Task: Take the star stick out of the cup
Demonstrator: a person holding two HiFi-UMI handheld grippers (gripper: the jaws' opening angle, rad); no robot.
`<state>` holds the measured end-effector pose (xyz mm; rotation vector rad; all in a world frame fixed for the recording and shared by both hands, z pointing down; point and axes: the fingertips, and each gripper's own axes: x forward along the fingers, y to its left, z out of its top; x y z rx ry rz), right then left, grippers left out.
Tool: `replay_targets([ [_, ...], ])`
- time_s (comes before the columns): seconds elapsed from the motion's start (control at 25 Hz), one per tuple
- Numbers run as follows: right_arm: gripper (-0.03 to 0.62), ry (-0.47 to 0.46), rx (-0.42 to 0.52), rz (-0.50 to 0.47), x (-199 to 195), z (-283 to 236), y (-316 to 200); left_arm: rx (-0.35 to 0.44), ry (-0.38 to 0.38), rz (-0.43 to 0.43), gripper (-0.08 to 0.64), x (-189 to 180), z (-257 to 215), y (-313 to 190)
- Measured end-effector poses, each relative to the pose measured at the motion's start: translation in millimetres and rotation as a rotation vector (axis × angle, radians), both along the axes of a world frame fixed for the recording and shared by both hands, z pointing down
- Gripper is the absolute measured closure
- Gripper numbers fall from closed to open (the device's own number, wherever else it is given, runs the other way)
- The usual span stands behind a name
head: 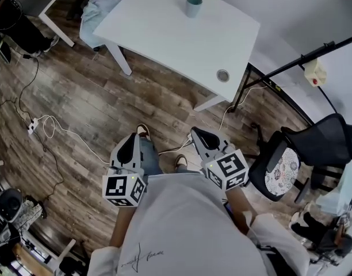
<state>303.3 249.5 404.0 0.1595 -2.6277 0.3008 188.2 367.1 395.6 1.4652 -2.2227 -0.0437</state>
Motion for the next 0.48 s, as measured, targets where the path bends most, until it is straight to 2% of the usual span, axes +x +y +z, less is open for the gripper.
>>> replay_targets([
  [0.16,0.583,-0.001,-0.003,0.018,-47.5,-2.3,-9.3,-0.016,0.016,0.017,0.552,-47.2,1.3,-11.4],
  [0.48,0.583,0.008,0.014,0.126,-121.7,-14.2,-32.1,0.0,0.008,0.147,0.552,-131.1,-11.9,-47.5],
])
